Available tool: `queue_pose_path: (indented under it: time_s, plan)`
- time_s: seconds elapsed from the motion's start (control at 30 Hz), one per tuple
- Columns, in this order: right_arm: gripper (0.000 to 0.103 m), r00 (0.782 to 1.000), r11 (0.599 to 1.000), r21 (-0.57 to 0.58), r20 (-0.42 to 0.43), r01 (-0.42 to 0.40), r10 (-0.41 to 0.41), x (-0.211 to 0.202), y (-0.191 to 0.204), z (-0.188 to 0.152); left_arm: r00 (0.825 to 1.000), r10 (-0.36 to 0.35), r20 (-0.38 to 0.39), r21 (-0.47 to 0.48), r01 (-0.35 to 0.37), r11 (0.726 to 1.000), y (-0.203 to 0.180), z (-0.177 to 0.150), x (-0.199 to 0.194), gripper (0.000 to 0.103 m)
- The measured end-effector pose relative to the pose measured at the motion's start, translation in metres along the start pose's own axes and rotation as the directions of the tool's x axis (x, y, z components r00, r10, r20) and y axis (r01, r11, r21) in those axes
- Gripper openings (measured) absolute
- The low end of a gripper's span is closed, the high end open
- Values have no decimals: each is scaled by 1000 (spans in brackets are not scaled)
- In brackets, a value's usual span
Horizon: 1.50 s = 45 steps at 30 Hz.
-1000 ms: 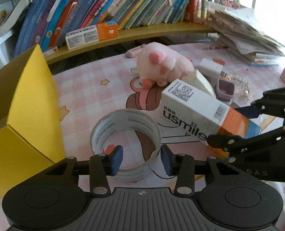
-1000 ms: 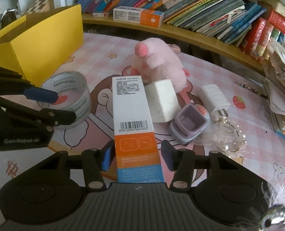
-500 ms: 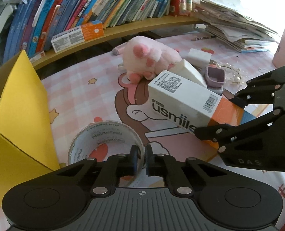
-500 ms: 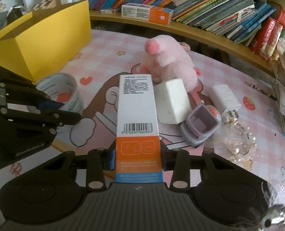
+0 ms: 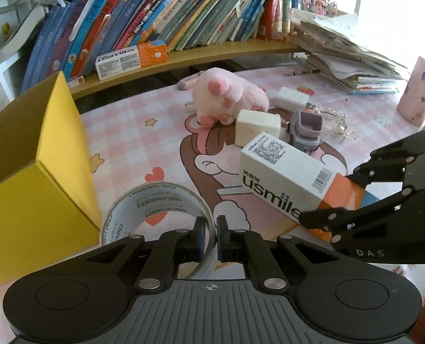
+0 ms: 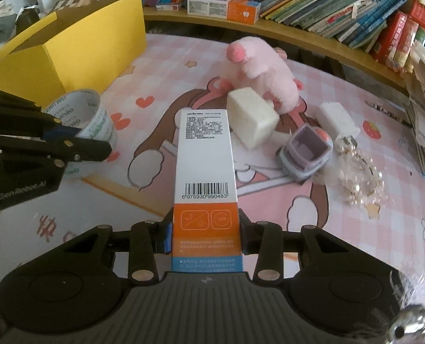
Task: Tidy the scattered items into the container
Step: 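Close the left gripper on the tape roll rim while the right gripper grasps the usmile box, then lift the tape roll and usmile box and carry both over the yellow box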
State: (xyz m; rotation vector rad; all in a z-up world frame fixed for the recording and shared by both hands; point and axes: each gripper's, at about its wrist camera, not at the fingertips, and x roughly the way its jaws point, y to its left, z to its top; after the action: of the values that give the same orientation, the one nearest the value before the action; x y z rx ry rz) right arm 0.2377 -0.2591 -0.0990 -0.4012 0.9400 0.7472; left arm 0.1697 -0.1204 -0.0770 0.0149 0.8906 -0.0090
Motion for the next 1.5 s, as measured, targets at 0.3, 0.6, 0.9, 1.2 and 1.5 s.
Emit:
queue_pose_path:
  time_s: [0.3,0.6,0.9,1.2,1.5]
  plan:
    - [39,1000,999,-41,-20,14,-15,10,6,6,1000,-10,7,-41,10,999,2,-12,-15,7]
    - [38,999,999,-50,-36,0,-2,14,8,9,1000,-11,19,-75,13,997,5,-20,-25,7]
    - [38,998,998,-34,-6,-57,57,-14,18,-2,999,-14,42,-80,17,997,4,-27,-44,7]
    - [38,997,997,-1,6,-77,77,-33,26,-13,998,-25,52,-97,30,995,7,-38,-62,7]
    - [38,998,998,20,3,-58,58,-41,42,-20,996,-68,59,-68,72,995,12,-45,-72,7]
